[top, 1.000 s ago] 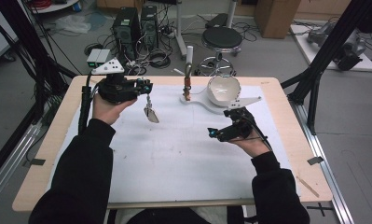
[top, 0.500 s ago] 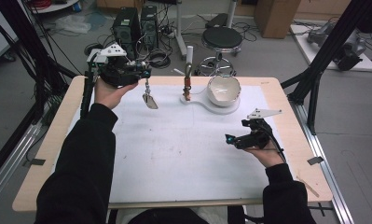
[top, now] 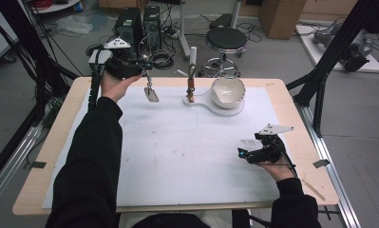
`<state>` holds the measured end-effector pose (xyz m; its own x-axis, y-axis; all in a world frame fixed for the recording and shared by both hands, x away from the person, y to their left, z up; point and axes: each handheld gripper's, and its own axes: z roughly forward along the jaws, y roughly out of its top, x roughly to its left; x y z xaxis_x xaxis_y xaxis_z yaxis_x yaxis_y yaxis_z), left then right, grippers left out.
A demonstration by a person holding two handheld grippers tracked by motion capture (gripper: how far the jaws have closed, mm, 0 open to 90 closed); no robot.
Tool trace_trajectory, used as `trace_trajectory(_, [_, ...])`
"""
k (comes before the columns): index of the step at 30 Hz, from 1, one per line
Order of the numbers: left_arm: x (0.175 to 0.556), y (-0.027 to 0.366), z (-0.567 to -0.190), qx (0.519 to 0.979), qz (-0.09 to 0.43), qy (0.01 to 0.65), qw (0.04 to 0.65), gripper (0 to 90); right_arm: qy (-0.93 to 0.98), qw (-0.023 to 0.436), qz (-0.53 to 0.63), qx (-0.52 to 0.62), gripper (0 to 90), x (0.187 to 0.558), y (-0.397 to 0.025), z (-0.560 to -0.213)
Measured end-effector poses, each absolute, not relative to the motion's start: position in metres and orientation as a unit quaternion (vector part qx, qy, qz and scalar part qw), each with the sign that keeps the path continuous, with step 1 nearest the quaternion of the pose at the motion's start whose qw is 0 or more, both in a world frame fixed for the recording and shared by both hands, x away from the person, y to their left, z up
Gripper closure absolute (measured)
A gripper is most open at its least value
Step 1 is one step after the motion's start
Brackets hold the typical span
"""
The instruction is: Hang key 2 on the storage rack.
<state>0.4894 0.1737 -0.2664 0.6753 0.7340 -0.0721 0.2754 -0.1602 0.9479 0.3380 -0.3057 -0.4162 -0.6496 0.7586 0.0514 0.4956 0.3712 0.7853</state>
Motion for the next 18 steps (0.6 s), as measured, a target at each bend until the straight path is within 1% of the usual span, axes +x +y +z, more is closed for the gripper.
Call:
trace_trajectory(2, [0.494, 0.171, -0.264, 0.730, 0.197, 0.351, 0.552, 75.1, 0.813, 0.169, 0.403, 0.385, 0.8, 0.335, -0.307, -0.417])
trace_trajectory(8, [0.504, 0.153, -0.252, 0.735, 0.215, 0.328, 0.553, 75.1, 0.811, 0.185, 0.403, 0.382, 0.8, 0.330, -0.310, -0.422])
trace_trajectory(10, [0.509, 0.146, -0.248, 0.740, 0.219, 0.327, 0.545, 75.1, 0.810, 0.184, 0.405, 0.383, 0.8, 0.328, -0.311, -0.424])
trace_trajectory(12, [0.513, 0.142, -0.247, 0.744, 0.229, 0.324, 0.538, 75.1, 0.809, 0.183, 0.404, 0.386, 0.8, 0.327, -0.311, -0.424])
trace_trajectory(18, [0.528, 0.134, -0.249, 0.737, 0.240, 0.328, 0.540, 75.1, 0.803, 0.184, 0.414, 0.388, 0.8, 0.326, -0.311, -0.424])
